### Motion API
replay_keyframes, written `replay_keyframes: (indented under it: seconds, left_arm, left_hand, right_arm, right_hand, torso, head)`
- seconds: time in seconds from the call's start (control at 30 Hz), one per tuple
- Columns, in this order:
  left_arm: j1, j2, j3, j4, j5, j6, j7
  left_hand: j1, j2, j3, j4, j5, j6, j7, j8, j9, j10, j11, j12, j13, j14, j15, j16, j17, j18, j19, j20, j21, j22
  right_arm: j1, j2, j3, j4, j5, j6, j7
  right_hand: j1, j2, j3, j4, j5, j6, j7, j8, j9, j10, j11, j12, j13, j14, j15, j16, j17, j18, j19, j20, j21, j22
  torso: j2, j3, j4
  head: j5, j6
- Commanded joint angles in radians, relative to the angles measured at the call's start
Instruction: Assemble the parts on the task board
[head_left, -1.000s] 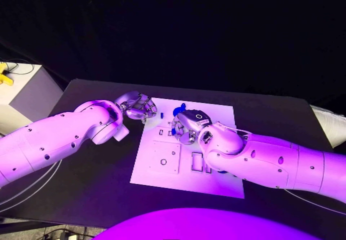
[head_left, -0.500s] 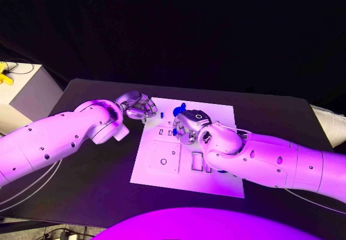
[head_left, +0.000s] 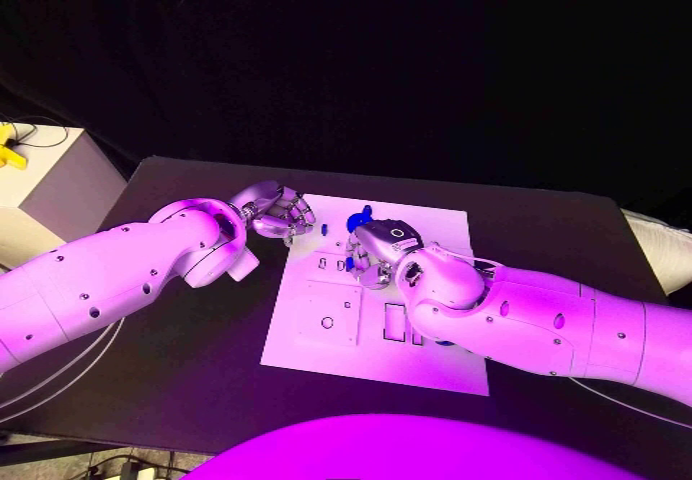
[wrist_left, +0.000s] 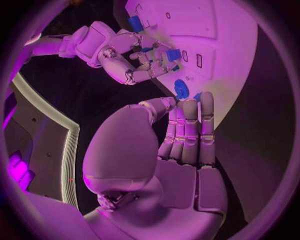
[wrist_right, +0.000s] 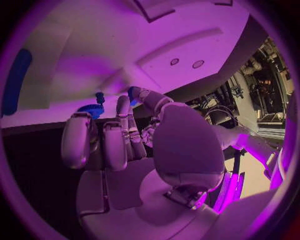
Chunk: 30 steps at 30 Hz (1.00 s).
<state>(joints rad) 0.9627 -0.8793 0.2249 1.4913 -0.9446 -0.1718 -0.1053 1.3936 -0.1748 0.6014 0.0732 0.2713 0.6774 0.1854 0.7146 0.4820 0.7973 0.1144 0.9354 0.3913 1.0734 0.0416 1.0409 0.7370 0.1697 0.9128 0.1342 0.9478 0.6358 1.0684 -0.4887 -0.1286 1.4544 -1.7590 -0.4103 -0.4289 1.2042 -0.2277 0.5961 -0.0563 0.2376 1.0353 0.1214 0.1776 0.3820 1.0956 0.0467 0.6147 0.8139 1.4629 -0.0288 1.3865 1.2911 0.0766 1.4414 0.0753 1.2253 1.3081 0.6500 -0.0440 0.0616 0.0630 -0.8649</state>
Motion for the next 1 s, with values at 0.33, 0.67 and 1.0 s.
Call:
replay_keyframes:
  seconds: [0.33,0.67,1.0]
  left_arm:
    - [0.0,0.001,0.001,0.002,0.005,0.016,0.001]
    - [0.0,0.001,0.001,0.001,0.005,0.017,0.0]
    - [0.0,0.0,0.001,0.001,0.005,0.017,-0.001]
  left_hand:
    - [0.009,0.003,-0.007,-0.001,0.005,-0.01,0.009,0.004,-0.003,-0.008,0.0,0.004,-0.003,-0.005,0.001,-0.001,-0.002,0.014,-0.007,0.002,0.0,0.001]
    - [0.009,0.003,-0.008,-0.001,0.005,-0.01,0.009,0.004,-0.003,-0.008,0.0,0.004,-0.003,-0.006,0.001,-0.001,-0.003,0.014,-0.008,0.002,0.0,0.002]
    - [0.009,0.003,-0.008,-0.001,0.005,-0.01,0.009,0.004,-0.003,-0.008,0.0,0.004,-0.003,-0.006,0.001,-0.001,-0.003,0.014,-0.008,0.002,0.0,0.002]
  right_arm:
    - [-0.001,0.0,-0.001,0.0,-0.003,-0.031,0.008]
    - [-0.002,-0.001,-0.001,-0.002,0.001,-0.031,0.012]
    - [-0.002,0.0,-0.001,-0.008,0.013,-0.028,0.021]
  right_hand:
    - [-0.016,-0.026,-0.004,0.012,0.001,-0.026,0.009,-0.015,-0.008,-0.005,0.0,0.007,-0.003,0.013,0.004,0.006,0.001,-0.005,0.001,0.002,-0.007,0.063]
    - [-0.017,-0.031,-0.007,0.015,-0.001,-0.034,0.011,-0.02,-0.011,-0.007,0.002,0.008,-0.005,0.01,0.005,0.001,-0.005,-0.004,0.0,0.003,-0.011,0.062]
    - [-0.016,-0.032,-0.007,0.018,-0.003,-0.034,0.012,-0.022,-0.012,-0.008,0.003,0.009,-0.006,0.008,0.006,-0.001,-0.008,-0.004,-0.001,0.004,-0.011,0.063]
  torso:
    - [0.0,0.0003,0.0]
    - [0.0,-0.0001,-0.0002]
    - [0.0,0.0001,-0.0001]
  head:
    - [0.0,0.0]
    - [0.0,0.0]
    - [-0.001,-0.001]
